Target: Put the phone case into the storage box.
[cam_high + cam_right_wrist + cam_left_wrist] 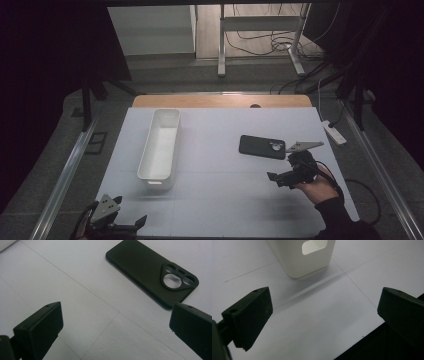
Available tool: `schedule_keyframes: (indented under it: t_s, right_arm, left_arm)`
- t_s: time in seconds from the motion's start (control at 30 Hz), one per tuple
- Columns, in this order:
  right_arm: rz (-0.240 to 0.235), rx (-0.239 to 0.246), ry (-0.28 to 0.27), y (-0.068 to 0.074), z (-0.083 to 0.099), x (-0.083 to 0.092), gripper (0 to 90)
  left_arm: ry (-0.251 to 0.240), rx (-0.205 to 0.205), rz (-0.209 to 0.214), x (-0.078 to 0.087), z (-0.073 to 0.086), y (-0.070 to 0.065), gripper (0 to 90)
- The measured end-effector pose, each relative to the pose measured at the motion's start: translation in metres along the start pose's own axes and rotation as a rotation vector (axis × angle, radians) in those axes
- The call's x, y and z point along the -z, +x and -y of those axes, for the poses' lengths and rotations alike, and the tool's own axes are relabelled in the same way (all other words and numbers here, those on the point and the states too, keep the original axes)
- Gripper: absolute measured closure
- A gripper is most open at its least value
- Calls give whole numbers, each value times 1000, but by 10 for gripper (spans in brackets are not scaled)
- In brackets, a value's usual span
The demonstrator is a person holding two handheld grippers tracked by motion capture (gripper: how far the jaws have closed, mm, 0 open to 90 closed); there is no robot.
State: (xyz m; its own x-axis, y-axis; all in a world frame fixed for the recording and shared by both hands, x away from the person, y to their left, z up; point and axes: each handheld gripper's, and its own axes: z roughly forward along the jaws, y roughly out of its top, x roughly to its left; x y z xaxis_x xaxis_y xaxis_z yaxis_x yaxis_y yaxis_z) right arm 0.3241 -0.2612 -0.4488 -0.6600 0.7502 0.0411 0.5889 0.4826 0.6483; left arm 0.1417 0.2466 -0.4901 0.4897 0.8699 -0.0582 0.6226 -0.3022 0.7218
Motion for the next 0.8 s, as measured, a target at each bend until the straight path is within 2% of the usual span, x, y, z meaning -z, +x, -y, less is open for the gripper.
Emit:
schedule_keyframes:
  t_s: [0.43,0.8]
  right_arm:
    - [-3,-19,11,-12,-14,-17,0]
    - [-1,-14,33,-23,-27,-34,0]
  left_arm:
    - [3,0,2,0,0,0,9]
    - [4,-2,1,0,0,-1,10]
